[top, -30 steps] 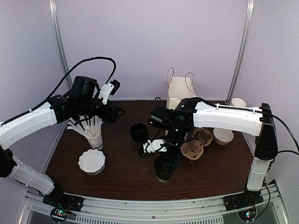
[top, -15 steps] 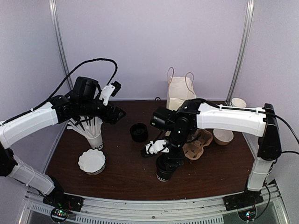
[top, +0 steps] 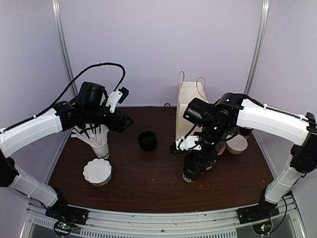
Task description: Pack the takeout coffee
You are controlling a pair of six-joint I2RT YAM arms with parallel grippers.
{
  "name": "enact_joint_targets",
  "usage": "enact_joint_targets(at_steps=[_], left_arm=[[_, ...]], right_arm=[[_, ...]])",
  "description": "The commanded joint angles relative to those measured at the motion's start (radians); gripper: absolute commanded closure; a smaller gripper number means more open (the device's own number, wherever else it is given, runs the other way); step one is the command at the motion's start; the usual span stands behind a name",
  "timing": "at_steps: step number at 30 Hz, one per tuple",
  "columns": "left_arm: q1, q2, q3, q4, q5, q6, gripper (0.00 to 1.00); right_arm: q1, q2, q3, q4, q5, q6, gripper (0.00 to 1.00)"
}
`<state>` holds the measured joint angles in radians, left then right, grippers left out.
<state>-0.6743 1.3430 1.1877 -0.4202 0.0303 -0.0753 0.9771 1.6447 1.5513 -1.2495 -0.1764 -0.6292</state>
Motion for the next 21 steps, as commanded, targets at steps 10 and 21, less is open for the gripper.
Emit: enact_joint_targets(at_steps=[10,21], left_arm=[[0.001,0.019,0.044,0.008,0.004,0.025,0.18],[0.005,0.021,0.048,0.002,0.023,0.02,0.18]], right_arm=[[-0.414,-0.346,-0.228,-0.131,0.051,-0.028,0.31],[-0.916,-0.272,-0.259,-0.196,0.044,-0.156,0.32]])
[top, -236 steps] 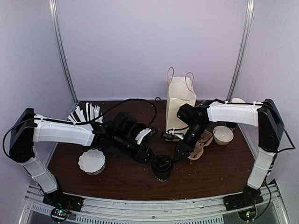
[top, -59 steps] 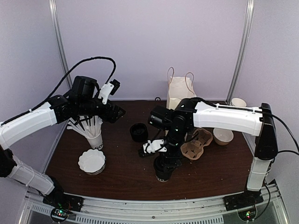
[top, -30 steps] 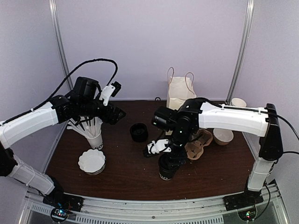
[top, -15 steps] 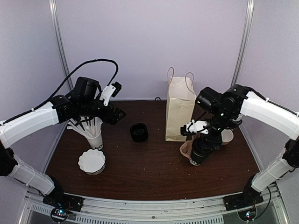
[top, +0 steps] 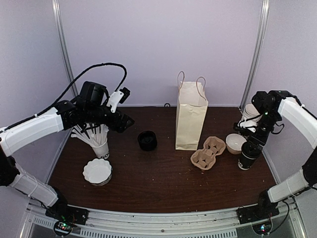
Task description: Pack the takeout coffee
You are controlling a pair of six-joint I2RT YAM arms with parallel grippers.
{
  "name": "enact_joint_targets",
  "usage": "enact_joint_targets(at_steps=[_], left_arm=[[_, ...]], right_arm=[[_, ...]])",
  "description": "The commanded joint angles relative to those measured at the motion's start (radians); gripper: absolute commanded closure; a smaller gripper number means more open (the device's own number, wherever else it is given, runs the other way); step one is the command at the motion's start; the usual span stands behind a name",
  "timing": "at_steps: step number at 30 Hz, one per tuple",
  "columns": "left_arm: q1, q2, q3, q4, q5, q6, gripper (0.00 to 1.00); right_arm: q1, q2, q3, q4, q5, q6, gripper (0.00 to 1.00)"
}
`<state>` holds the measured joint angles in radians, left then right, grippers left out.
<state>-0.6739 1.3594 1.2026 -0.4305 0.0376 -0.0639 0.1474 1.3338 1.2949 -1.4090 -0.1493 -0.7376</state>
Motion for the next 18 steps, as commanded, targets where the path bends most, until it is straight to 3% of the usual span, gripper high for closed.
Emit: enact_joint_targets(at_steps=[1,6,18], left_arm=[[0.005,0.004,0.033,0.012,0.015,0.009,0.18],[0.005,0.006,0.036,0.01,0.025,0.009,0.18],[0.005,0.009,0.041,0.004,0.049,0.009,0.19]], right_arm=[[-0.103,0.051,0.0,-0.027,0.032,-0.042,0.32],[-0.169,0.109,0.016,0.046,0.094,-0.003,0.32],[-0.211,0.225,0.046,0.1,0.039,0.049,0.26]])
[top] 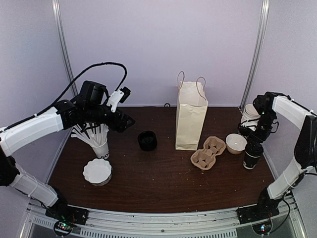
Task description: Pack the takeout coffee
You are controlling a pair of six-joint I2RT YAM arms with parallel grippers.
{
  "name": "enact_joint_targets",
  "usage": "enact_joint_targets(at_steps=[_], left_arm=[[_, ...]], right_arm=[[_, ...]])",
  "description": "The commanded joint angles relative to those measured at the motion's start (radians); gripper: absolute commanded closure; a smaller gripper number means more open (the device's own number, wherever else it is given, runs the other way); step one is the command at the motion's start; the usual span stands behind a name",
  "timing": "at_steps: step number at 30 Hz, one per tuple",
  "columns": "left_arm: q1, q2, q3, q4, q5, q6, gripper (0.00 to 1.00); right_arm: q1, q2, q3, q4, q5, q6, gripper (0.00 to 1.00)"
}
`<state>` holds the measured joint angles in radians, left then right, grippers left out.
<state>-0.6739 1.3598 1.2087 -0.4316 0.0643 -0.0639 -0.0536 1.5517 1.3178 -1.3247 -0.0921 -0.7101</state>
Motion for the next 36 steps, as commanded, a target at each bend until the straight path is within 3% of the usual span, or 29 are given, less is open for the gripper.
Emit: enact_joint_targets(at_steps=[1,7,12,20,25,28,33,36], left_arm=[[0.005,0.009,0.037,0.004,0.024,0.009,0.19],[0.005,0.017,0.042,-0.002,0.037,0.009,0.19],[0.005,0.019,0.043,-0.001,0.042,0.008,0.19],[0.005,0.038,0.054,-0.015,0.065,0.012,0.19],[0.005,0.044,0.057,-0.021,0.092,0.01,0.2],[0.005,0.053,0.06,-0.022,0.105,0.009,0.2],[0.005,0.069,0.067,-0.029,0.139,0.01,0.23],[0.005,0.082,0.087,-0.051,0.181,0.003,0.27]], right_arm=[[-0.011,0.009,0.023,0.018,-0.022,0.024,0.25],[-0.014,-0.021,0.024,0.01,-0.017,0.039,0.05],[-0.014,-0.054,0.046,-0.029,-0.017,0.05,0.04],[-0.012,-0.119,0.199,-0.09,-0.095,0.061,0.07],[0.0,-0.137,0.202,-0.066,-0.123,0.04,0.13],[0.08,-0.125,0.227,-0.058,-0.144,0.043,0.16],[0.317,-0.112,0.279,0.024,-0.112,0.062,0.2],[0.377,-0.063,0.359,0.059,-0.148,0.1,0.24]])
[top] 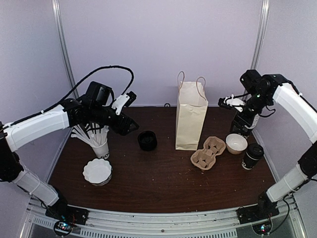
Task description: Pack the takeout coffee
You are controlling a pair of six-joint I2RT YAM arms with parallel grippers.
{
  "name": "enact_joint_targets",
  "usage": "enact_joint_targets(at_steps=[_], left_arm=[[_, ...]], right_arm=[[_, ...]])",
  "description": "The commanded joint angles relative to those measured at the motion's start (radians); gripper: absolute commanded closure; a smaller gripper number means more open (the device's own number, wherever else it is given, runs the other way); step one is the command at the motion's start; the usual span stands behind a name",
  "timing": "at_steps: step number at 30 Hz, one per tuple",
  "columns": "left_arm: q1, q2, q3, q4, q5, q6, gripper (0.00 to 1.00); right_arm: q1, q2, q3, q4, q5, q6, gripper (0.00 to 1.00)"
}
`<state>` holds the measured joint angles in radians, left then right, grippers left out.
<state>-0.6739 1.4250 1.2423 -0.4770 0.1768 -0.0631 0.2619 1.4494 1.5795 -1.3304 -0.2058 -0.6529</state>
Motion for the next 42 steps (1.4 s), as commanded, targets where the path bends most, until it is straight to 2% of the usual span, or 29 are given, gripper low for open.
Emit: enact_joint_targets(at_steps=[1,4,9,15,17,23,26,29,34,36,42], left_arm=[[0.005,0.02,0.057,-0.011,0.089,0.0,0.28],[0.004,0.024,0.057,-0.011,0.116,0.001,0.28],[0.004,0.039,0.064,-0.027,0.076,0.012,0.28],[0.004,0.043,0.065,-0.042,0.047,0.029,0.27],[0.004,0.045,0.066,-0.043,0.052,0.031,0.27],[0.004,0.051,0.068,-0.046,0.064,0.034,0.27],[0.005,0.054,0.068,-0.046,0.063,0.034,0.27],[0.004,0.061,0.069,-0.046,0.07,0.033,0.27],[0.004,0.067,0.072,-0.046,0.089,0.024,0.27],[0.005,0.066,0.072,-0.046,0.097,0.02,0.27],[0.005,0.063,0.072,-0.046,0.099,0.019,0.27]], right_arm=[[0.064,0.063,0.134,0.064,-0.067,0.062,0.27],[0.067,0.123,0.248,0.076,-0.169,0.113,0.3],[0.093,0.207,0.393,0.165,-0.117,0.263,0.26],[0.128,0.349,0.582,0.125,-0.157,0.353,0.19],[0.15,0.375,0.612,0.12,-0.129,0.359,0.16],[0.19,0.447,0.663,0.136,0.113,0.419,0.15],[0.189,0.477,0.687,0.147,0.195,0.457,0.19],[0.189,0.49,0.698,0.154,0.174,0.482,0.23],[0.189,0.52,0.705,0.153,0.14,0.5,0.38],[0.189,0.53,0.703,0.152,0.132,0.509,0.46],[0.189,0.536,0.694,0.167,0.138,0.531,0.52]])
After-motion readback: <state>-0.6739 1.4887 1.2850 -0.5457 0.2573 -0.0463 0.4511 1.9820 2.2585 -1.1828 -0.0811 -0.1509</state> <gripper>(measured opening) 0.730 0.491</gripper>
